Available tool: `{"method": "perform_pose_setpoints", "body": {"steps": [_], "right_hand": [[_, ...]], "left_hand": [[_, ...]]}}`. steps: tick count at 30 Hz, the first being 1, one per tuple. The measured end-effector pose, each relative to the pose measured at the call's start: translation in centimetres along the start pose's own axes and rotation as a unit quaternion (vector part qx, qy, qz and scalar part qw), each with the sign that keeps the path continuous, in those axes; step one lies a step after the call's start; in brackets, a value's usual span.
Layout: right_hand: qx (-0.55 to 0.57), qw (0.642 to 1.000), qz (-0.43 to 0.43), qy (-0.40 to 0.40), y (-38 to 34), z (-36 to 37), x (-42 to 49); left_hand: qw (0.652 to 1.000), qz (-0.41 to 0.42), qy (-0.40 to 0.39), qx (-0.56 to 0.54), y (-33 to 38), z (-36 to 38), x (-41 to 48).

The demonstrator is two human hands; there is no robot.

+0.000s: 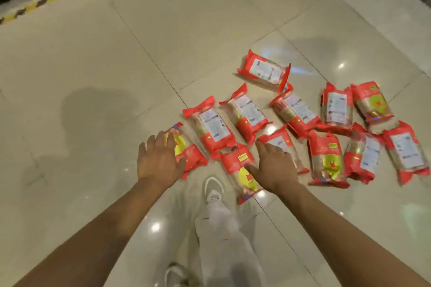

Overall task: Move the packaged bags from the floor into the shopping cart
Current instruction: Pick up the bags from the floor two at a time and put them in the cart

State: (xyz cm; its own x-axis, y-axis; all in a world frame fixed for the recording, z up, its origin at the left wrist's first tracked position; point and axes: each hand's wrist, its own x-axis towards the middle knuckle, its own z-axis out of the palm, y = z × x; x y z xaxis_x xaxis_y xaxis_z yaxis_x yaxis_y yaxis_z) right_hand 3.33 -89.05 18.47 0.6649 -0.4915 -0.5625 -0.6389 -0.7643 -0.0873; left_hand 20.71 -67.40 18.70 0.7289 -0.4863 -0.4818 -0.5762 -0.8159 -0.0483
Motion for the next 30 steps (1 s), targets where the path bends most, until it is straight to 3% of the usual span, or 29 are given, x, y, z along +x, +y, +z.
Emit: {"method": "perform_pose_setpoints", "body": {"steps": [4,9,13,16,18,24,30], "right_hand": [[0.072,0.992,0.053,-0.09,3.4,12.8,12.1],[0.159,0.966,0.133,-0.152,7.8,25.1,21.5],[0.247,0.933,0.177,-0.195,10.6,30.8,24.3],[0.284,0.92,0.183,-0.198,11.6,32.5,25.4],[0.31,0.91,0.191,-0.199,11.9,33.0,25.9],[0.328,0.911,0.199,-0.149,9.8,30.4,22.4],[0.389,0.911,0.138,-0.013,4.3,14.8,13.3]], "left_hand": [[0.991,-0.057,-0.073,-0.097,1.1,12.9,11.9],[0.937,-0.209,-0.144,-0.241,-0.1,26.6,21.0],[0.843,-0.336,-0.118,-0.402,-2.2,33.7,24.1],[0.729,-0.375,-0.111,-0.562,-2.9,36.6,24.9],[0.679,-0.366,-0.108,-0.627,-2.7,37.3,25.2],[0.675,-0.353,-0.043,-0.646,-3.3,34.2,22.9],[0.727,-0.292,0.043,-0.62,-5.9,18.8,13.7]]}}
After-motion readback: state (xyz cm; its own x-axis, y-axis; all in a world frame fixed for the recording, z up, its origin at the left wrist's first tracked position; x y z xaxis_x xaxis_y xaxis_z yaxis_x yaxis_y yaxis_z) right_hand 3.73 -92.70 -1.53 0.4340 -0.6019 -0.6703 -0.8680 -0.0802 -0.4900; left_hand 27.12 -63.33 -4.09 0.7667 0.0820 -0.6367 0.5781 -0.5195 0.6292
